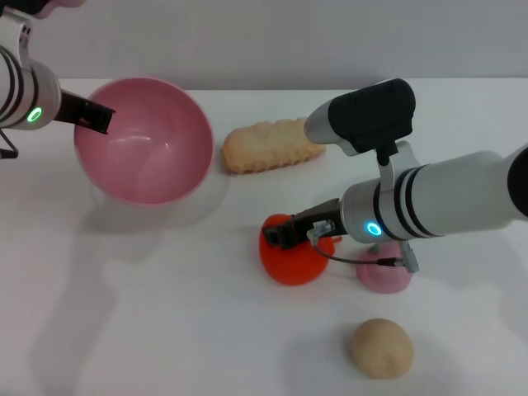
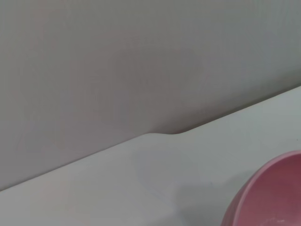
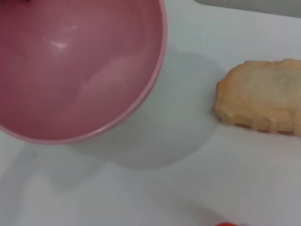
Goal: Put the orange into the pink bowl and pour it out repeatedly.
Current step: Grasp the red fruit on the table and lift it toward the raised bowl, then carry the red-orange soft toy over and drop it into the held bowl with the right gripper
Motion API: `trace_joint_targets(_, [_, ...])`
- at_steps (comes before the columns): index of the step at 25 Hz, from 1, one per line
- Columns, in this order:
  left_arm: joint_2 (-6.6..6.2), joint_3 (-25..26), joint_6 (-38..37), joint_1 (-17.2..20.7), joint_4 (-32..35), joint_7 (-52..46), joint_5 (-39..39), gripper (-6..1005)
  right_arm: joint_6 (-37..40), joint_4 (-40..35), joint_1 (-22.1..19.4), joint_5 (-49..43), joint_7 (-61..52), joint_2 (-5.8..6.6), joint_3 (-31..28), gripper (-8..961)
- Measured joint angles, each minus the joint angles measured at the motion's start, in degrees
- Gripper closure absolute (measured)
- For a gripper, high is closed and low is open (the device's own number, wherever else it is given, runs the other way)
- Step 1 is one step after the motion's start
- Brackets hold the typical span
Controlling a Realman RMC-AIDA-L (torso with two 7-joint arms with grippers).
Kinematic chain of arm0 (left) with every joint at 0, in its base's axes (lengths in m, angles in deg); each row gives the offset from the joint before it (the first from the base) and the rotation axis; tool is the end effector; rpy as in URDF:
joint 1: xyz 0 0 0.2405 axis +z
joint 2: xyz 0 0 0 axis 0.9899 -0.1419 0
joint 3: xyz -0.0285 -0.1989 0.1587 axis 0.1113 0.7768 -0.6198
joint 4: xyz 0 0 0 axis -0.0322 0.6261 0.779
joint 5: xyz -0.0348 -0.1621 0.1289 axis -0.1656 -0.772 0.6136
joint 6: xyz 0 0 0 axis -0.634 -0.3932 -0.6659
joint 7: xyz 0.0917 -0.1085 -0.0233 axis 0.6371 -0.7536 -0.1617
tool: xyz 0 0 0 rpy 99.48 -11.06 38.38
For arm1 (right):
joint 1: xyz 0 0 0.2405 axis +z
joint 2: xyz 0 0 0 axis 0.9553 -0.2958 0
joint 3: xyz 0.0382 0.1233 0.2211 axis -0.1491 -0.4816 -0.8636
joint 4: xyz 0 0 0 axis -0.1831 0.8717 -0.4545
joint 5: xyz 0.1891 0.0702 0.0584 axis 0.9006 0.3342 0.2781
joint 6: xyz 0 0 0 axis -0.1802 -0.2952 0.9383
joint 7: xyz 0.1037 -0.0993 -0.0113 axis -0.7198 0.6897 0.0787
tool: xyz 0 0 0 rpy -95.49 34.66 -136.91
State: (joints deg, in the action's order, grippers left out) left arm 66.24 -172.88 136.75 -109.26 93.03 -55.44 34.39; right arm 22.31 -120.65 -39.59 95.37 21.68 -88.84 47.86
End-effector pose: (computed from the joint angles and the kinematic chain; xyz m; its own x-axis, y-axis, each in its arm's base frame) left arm -0.1783 0.3872 0.0432 0.7163 0.6785 0.1628 0.4753 -0.3037 -0.8258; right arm 0.1609 0.3460 -0.1237 0.6542 -0.7405 -0.1536 -0.7312 -0.5675 -0.3785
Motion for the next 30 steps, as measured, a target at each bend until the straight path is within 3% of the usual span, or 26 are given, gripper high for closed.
trace_joint_targets(4, [0.0,0.0,0.3,0.1,0.0,0.6,0.0,952,-0.2,-2.3,-1.3,-0.3,0.0,0.08,-0.3,582])
trace_joint_targets(8, [0.0,0.0,0.3,0.1,0.0,0.6,0.0,951,-1.8,-9.3,-4.5,-2.7,-0.3,0.29,-1.3,660])
trace_joint_targets(15, [0.0,-0.1,0.3,0.4,0.0,0.7,-0.2,951,-12.0,-35.0,-13.5,-12.2,-0.4,0.0,-8.6,759])
trace_joint_targets(21, [0.17,-5.2,0.2,0.4,-0.2,0.7,-1.5,951,-16.6,-53.6,-17.7,-18.8,-1.6,-0.26,-11.4,825])
trace_joint_targets(30, [0.41,-12.0,-2.8,-2.9,-0.5,0.1,-5.9,951,-13.0,-49.3,-16.0,-18.7,-2.1,-0.18,-7.8,901])
